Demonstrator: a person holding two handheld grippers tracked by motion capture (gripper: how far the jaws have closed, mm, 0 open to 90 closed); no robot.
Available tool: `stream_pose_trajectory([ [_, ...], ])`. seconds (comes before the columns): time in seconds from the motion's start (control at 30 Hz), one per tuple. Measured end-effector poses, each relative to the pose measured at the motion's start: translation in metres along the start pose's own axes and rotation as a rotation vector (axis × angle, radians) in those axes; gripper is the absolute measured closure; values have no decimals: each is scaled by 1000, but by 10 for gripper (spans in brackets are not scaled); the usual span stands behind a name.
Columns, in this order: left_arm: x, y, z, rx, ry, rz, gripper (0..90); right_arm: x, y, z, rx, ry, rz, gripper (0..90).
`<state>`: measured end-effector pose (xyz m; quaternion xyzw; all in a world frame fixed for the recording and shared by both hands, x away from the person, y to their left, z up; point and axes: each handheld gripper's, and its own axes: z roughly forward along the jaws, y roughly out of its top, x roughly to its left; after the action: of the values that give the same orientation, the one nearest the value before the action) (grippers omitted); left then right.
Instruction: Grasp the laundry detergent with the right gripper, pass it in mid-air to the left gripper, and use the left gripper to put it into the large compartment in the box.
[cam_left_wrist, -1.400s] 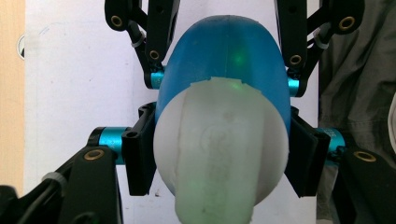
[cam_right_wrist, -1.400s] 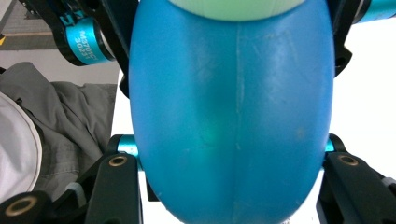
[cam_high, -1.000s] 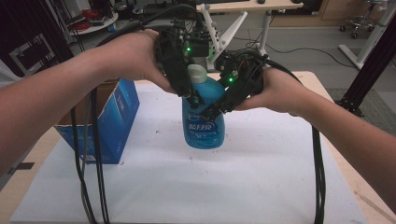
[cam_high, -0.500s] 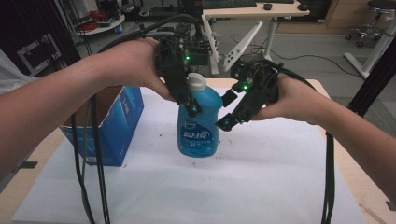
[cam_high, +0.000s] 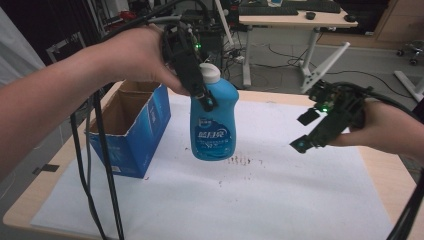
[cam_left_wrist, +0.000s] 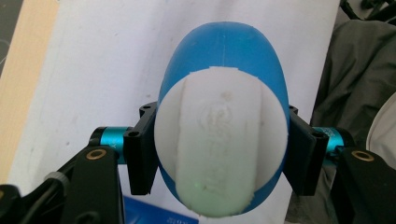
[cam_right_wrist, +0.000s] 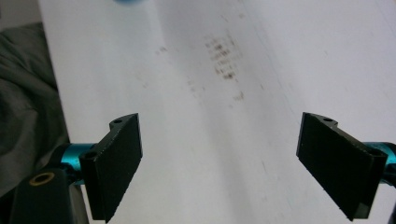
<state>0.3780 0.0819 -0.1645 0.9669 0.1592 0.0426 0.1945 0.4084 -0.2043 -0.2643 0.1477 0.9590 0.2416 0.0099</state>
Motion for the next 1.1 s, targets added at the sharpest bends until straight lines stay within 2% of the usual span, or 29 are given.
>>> stream_pose_trajectory([
  [0.13, 7, -14, -15, -17, 24, -75, 385, -8, -13, -6, 20, -29, 37, 138],
  [0.27, 15, -30, -36, -35, 73, -150, 385, -15, -22, -12, 11, -37, 70, 138],
  [0.33, 17, -35, -44, -43, 90, -182, 385, -19, -25, -15, -9, -21, 89, 138],
  [0.43, 23, -45, -58, -63, 127, -248, 385, -24, -30, -20, -39, -22, 112, 138],
  [0.57, 28, -59, -77, -84, 182, -313, 385, -29, -35, -25, -57, -30, 140, 138],
  [0.8, 40, -87, -101, -90, 266, -409, 385, -36, -43, -24, -50, -39, 161, 139],
  [0.9, 44, -100, -107, -88, 298, -453, 385, -40, -45, -24, -50, -42, 173, 139],
  [1.1, 50, -120, -113, -59, 337, -506, 385, -46, -49, -24, -44, -54, 195, 139],
])
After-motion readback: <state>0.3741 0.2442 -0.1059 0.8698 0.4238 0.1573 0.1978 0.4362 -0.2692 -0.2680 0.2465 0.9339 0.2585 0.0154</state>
